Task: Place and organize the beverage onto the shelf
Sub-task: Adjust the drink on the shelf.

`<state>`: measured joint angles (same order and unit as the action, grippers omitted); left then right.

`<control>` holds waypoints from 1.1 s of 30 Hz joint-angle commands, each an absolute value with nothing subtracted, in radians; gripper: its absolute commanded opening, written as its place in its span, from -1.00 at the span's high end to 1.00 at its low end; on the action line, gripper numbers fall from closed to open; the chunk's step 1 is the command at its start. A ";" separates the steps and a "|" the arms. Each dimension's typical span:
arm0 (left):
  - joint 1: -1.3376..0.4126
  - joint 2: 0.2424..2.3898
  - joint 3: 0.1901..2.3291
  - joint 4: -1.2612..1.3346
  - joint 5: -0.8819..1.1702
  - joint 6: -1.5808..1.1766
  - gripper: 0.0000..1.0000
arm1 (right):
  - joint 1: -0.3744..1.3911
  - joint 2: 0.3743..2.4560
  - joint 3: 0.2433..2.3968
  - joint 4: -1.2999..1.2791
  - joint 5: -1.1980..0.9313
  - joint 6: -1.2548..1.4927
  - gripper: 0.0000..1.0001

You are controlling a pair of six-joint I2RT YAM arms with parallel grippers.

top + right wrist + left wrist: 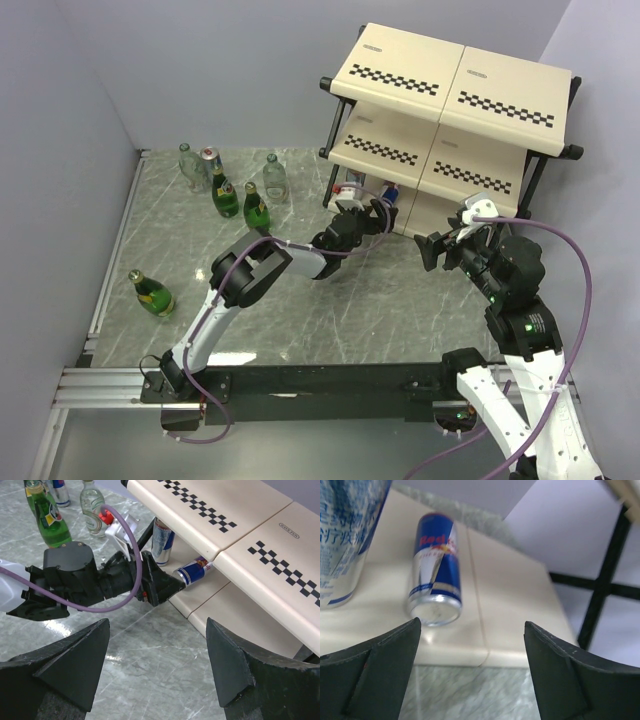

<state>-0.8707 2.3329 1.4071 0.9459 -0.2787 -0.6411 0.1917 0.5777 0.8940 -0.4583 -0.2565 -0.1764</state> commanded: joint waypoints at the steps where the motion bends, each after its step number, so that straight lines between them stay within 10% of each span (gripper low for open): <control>1: -0.864 2.353 1.430 1.054 -0.293 -0.733 -0.78 | 0.187 0.568 0.890 -0.428 -0.268 -0.175 -0.68; 33: -0.813 2.491 1.600 0.936 -0.281 -0.914 -0.72 | 0.192 0.575 0.890 -0.431 -0.278 -0.178 -0.68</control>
